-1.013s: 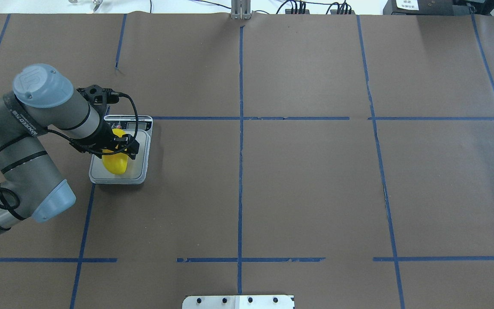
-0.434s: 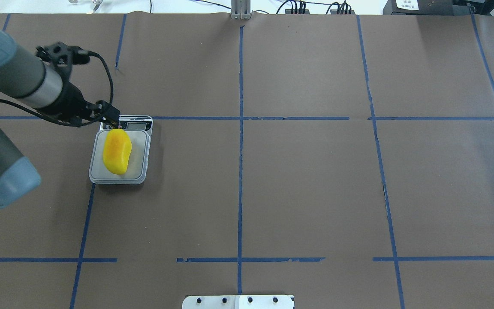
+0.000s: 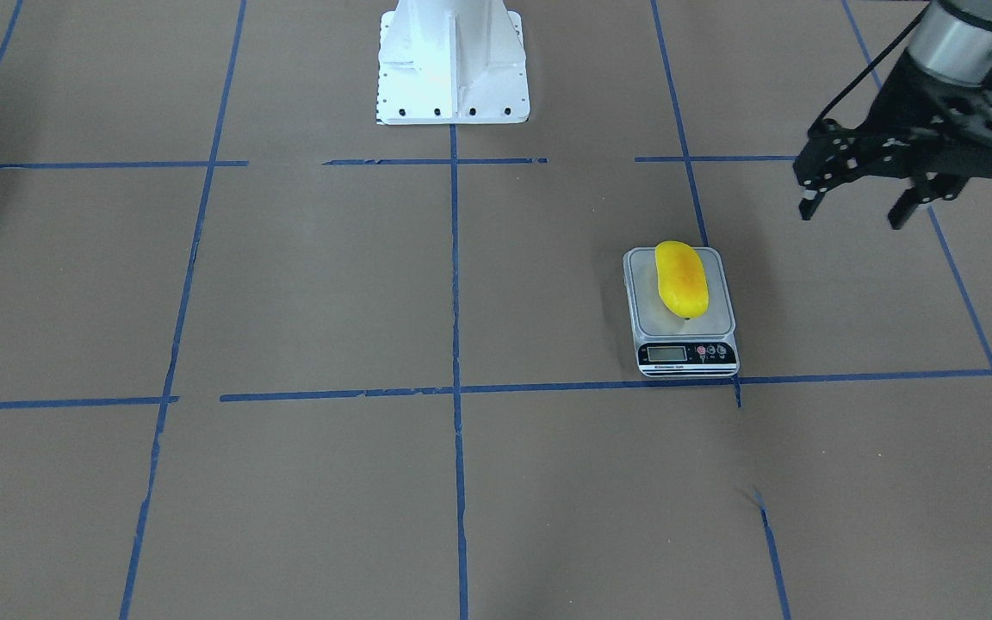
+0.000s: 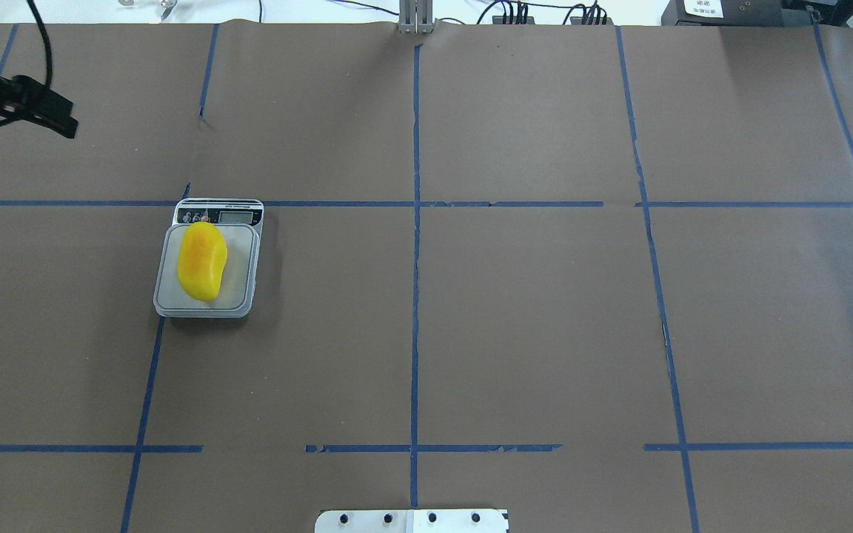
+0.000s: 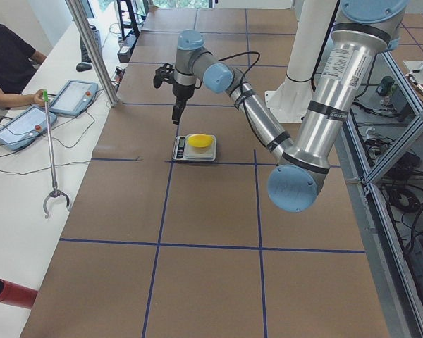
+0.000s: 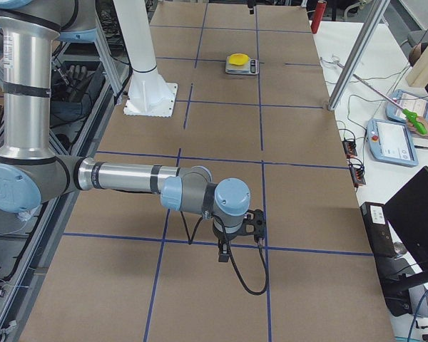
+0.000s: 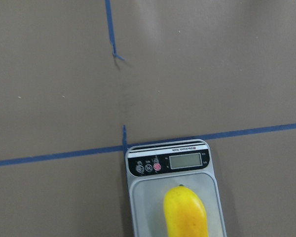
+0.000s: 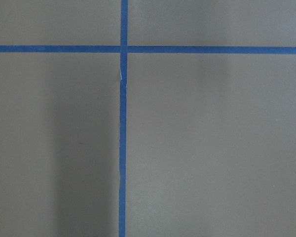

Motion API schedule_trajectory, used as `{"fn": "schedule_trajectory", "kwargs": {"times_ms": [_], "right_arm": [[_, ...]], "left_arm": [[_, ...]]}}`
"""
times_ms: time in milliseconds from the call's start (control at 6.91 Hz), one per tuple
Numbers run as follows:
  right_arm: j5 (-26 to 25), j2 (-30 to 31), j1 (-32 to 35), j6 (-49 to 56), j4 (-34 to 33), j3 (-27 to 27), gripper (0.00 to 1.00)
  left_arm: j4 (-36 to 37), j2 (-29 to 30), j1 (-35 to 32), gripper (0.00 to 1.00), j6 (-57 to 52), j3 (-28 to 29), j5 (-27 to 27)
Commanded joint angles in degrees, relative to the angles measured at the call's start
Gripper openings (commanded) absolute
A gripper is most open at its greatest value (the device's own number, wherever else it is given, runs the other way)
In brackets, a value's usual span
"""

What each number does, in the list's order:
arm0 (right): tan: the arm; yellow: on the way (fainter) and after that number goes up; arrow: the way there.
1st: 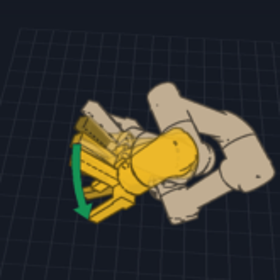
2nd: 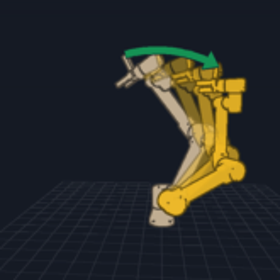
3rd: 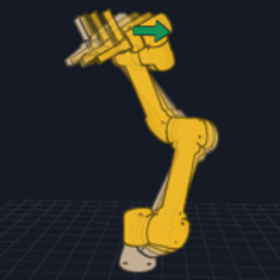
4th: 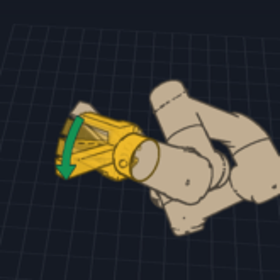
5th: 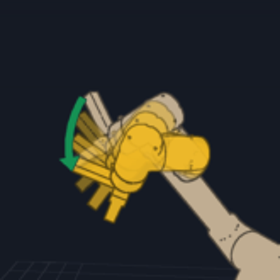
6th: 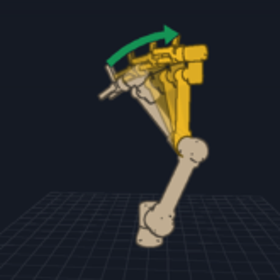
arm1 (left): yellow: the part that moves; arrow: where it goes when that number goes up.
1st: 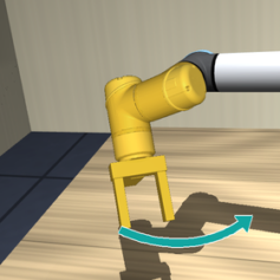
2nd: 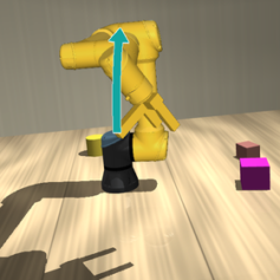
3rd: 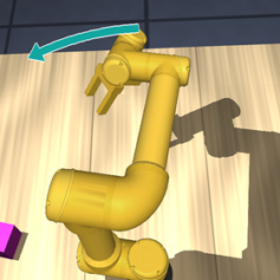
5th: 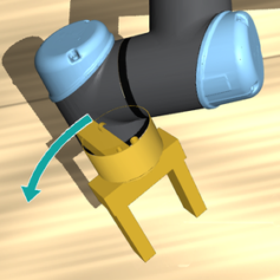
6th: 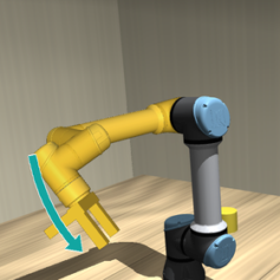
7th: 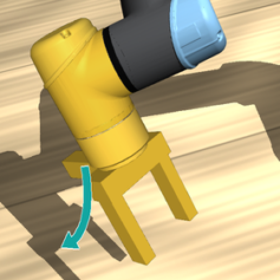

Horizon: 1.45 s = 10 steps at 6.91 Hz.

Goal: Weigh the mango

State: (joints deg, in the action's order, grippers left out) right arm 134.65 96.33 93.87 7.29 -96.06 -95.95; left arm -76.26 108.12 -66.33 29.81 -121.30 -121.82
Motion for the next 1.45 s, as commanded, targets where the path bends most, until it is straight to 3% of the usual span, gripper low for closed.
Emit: {"fn": "schedule_trajectory", "kwargs": {"times_ms": [0,289,579,1013,1303], "right_arm": [[0.0,0.0,0.0,0.09,0.0,0.06,1.0],[0.0,0.0,0.0,0.09,0.0,-0.02,1.0],[0.0,0.0,0.0,0.0,0.0,-0.02,1.0],[0.0,0.0,0.0,0.09,0.0,-0.02,1.0],[0.0,0.0,0.0,0.0,0.0,-0.02,1.0]], "left_arm": [[4.1,-3.42,-10.69,1.0,-11.06,5.23,-3.14],[-3.58,-12.19,-20.63,1.0,-32.07,15.77,-7.79],[-13.77,-19.4,-23.93,1.0,-37.89,25.27,-8.87],[-14.89,-20.14,-24.37,1.0,-37.54,27.69,-8.87],[-14.88,-21.63,-24.46,1.0,-37.37,27.69,-13.06]]}}
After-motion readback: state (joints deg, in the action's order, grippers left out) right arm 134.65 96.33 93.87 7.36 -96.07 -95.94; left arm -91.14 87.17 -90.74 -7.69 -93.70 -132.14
